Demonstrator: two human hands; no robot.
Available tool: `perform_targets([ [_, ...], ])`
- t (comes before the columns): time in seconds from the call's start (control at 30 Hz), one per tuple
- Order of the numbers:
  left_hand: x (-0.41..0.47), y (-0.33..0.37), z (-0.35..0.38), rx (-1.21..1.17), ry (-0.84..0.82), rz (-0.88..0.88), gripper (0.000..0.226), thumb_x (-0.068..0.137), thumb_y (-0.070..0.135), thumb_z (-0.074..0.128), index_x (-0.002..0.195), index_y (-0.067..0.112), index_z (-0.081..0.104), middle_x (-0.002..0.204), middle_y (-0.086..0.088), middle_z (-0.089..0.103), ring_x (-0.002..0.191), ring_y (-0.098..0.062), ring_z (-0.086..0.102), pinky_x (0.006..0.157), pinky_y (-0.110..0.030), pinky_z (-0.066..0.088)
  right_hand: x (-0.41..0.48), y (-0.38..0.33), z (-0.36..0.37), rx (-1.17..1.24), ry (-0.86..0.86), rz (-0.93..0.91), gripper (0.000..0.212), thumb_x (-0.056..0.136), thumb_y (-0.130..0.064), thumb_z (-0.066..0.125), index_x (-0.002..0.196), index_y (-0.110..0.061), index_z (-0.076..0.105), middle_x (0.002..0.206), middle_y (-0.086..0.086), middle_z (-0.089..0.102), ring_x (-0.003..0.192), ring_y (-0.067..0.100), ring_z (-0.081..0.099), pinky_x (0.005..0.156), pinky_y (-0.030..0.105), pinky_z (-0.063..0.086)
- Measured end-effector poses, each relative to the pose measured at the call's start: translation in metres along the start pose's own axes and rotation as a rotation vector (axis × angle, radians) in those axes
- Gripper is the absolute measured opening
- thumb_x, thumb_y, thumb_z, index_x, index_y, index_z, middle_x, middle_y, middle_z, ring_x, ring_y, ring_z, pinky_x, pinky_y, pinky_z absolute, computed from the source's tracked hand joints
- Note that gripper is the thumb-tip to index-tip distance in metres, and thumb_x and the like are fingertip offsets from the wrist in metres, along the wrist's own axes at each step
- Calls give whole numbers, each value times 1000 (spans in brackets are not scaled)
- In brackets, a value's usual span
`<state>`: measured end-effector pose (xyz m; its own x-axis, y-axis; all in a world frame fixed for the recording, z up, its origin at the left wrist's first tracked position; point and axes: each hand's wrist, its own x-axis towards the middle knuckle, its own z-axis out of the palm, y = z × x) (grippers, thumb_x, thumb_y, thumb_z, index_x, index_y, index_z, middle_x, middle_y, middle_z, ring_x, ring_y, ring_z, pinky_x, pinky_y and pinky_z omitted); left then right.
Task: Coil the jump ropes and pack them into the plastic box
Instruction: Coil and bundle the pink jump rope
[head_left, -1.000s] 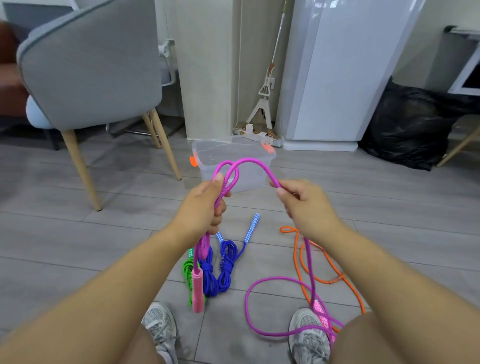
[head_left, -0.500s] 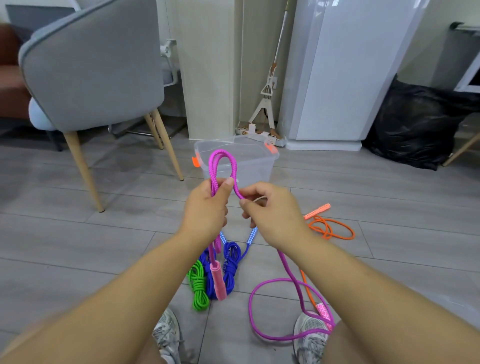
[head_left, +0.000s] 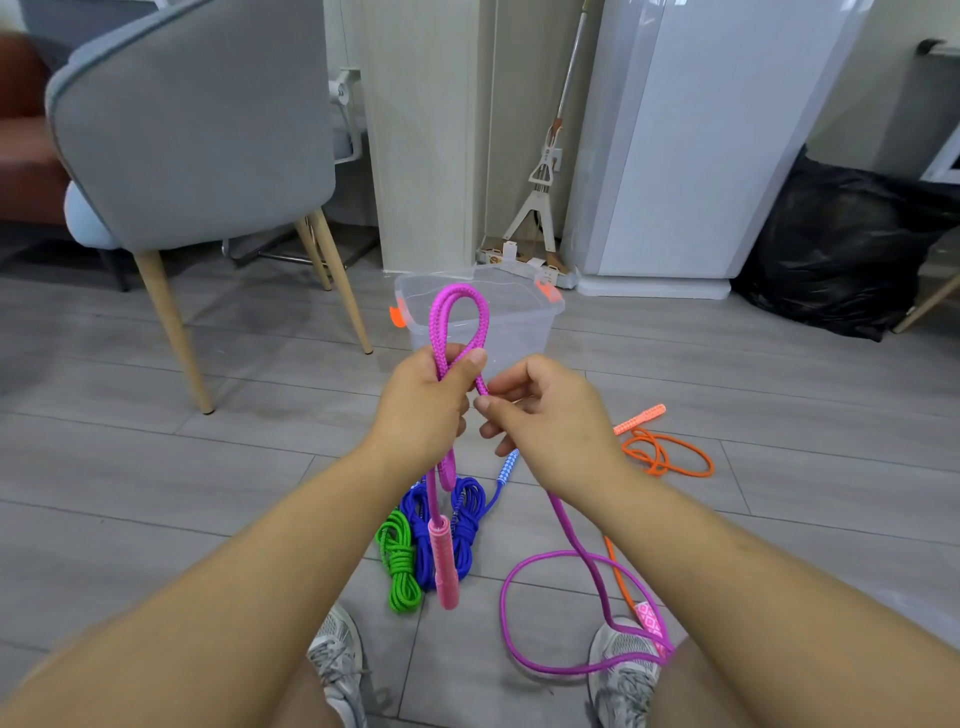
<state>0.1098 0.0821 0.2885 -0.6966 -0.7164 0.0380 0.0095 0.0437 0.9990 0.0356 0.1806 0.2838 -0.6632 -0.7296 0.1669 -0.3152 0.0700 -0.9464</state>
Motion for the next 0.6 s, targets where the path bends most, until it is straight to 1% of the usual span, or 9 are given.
perform_targets([
  [0.1,0,4,-3,-75,20,-11,23,98,21,46,78,11,52,45,7,35,40,-8,28,40,-20,27,-2,1,-4,-76,-47,8,11,85,-14,65,82,-19,56,79,6,65,54,12,61,50,23,48],
  [0.2,2,8,-10,-92,56,-10,28,101,23,40,84,7,55,51,6,55,38,-5,33,39,-17,30,-2,5,-14,-210,-119,-10,11,88,-21,61,80,-25,56,72,-1,67,48,6,50,50,20,42],
  [0.27,4,11,-16,-197,79,-28,22,101,21,38,85,9,48,64,-1,67,38,-4,35,37,-16,30,-4,10,-27,-367,-198,-26,11,91,-25,56,80,-28,58,69,-3,66,48,2,46,52,19,38],
  [0.3,6,12,-20,-240,90,-36,20,101,20,38,85,10,44,64,-2,69,39,-4,35,36,-15,29,-5,13,-34,-449,-239,-25,11,93,-28,54,83,-28,60,69,-3,66,49,1,46,52,17,36],
  [0.37,8,14,-28,-273,117,-37,22,101,20,38,83,11,43,58,0,67,41,-6,32,37,-15,28,-8,21,-49,-547,-305,3,15,95,-32,50,89,-27,63,68,-4,64,52,-2,48,51,13,32],
  [0.43,9,15,-36,-286,158,-30,27,102,19,38,78,11,46,52,3,62,45,-7,29,38,-16,27,-10,30,-65,-607,-345,61,19,96,-33,47,93,-26,65,64,-6,61,52,-3,48,52,13,34],
  [0.47,10,15,-39,-292,182,-29,28,102,19,38,76,11,47,51,4,60,47,-8,29,39,-17,27,-11,36,-73,-645,-349,88,19,96,-33,46,93,-28,64,62,-7,61,53,-2,48,54,14,36],
  [0.53,12,13,-44,-292,214,-37,27,101,19,38,77,12,48,52,3,59,50,-9,30,41,-18,29,-13,44,-85,-711,-319,114,13,96,-35,46,93,-36,58,61,-9,62,59,1,52,62,23,42],
  [0.6,11,11,-44,-256,225,-49,24,101,20,39,81,13,50,60,-1,58,53,-9,35,44,-19,34,-15,47,-92,-727,-258,104,6,95,-34,47,94,-35,53,61,-9,62,62,4,53,63,26,42],
])
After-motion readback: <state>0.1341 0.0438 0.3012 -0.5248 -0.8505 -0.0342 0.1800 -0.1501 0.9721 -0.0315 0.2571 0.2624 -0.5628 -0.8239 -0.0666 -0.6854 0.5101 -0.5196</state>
